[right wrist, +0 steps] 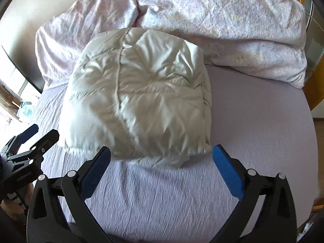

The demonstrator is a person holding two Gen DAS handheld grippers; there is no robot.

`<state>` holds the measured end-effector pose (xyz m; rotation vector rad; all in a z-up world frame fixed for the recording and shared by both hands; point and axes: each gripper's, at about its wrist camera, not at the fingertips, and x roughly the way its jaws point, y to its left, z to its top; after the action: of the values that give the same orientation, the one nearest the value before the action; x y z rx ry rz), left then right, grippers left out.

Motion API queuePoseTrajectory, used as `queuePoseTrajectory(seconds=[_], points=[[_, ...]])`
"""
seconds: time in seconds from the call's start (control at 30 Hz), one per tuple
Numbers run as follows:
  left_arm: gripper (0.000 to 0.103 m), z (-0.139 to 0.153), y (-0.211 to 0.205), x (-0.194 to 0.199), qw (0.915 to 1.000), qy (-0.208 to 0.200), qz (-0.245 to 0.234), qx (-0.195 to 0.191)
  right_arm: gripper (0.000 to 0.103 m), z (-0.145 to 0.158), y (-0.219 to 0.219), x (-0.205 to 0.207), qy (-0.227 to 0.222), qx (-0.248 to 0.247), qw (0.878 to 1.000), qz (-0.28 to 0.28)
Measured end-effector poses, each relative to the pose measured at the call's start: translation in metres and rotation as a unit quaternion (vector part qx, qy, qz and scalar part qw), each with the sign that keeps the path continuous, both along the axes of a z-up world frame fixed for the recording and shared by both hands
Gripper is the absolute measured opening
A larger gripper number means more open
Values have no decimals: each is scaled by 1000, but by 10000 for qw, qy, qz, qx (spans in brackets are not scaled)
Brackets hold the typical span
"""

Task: Fold large clothes

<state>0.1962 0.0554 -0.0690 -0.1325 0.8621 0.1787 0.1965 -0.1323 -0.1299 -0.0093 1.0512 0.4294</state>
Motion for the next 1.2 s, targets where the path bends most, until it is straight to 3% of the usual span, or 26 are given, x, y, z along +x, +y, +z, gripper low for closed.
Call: queuePoseTrajectory(seconds=[0.23, 1.2], points=[[101, 3, -8, -25, 9998, 53, -36, -162, 102, 8, -9, -32, -44, 117, 9999, -11], [101, 10, -15, -60, 9986, -80, -92, -515, 102, 20, -19, -62, -224, 412, 9989, 58]])
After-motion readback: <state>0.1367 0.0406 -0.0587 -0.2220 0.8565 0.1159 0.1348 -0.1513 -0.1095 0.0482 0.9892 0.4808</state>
